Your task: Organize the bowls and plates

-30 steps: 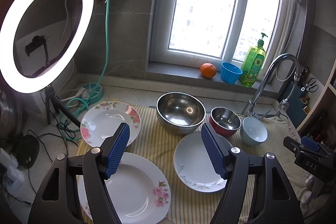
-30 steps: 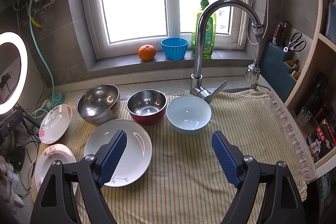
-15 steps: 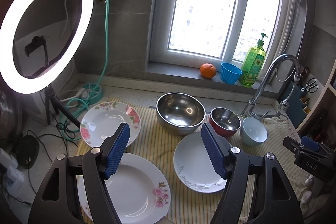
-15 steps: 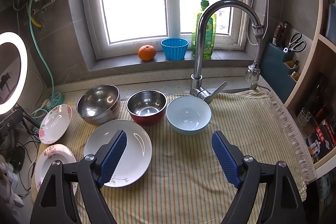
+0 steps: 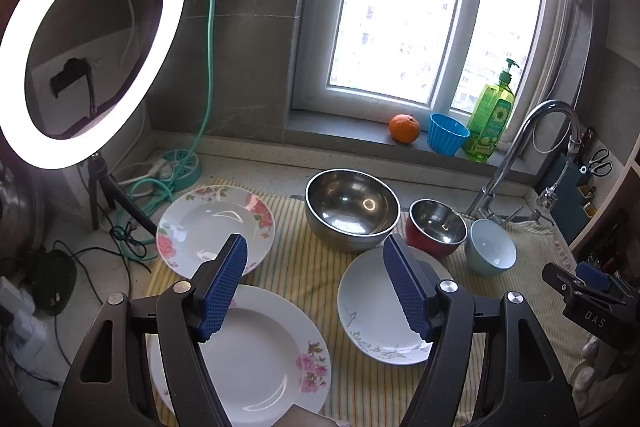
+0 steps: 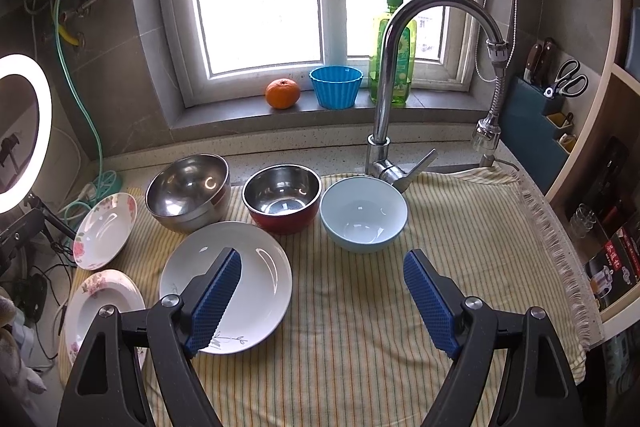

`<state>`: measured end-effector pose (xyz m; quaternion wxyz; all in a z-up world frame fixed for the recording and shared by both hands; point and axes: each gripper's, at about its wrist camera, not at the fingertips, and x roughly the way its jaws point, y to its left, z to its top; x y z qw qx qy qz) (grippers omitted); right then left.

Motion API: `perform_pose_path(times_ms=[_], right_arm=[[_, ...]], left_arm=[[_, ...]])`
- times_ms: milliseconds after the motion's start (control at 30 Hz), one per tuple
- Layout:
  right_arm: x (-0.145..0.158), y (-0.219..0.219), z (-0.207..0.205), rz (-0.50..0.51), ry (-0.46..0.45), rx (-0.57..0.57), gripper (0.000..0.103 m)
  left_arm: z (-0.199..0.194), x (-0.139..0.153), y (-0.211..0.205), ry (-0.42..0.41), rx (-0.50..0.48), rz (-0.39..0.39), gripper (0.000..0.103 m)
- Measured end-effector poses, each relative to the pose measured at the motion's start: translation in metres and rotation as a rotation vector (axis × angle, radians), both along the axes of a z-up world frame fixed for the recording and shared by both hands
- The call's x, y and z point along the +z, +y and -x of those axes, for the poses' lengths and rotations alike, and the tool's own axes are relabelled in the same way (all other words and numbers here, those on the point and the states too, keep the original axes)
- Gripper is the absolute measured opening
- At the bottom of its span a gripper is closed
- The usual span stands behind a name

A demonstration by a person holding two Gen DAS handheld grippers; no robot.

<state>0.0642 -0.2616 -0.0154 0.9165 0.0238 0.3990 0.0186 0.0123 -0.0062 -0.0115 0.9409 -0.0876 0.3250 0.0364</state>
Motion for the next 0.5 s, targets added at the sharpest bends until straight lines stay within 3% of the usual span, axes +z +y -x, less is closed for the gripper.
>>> perform_pose_path(times_ms=[500], right_arm=[[-0.0063,0.0062,0.0012,-0.006,0.013,0.033,0.080]], left_arm=[[0.0069,-0.0019,0.0045,0.002,0.018,-0.003,0.071]])
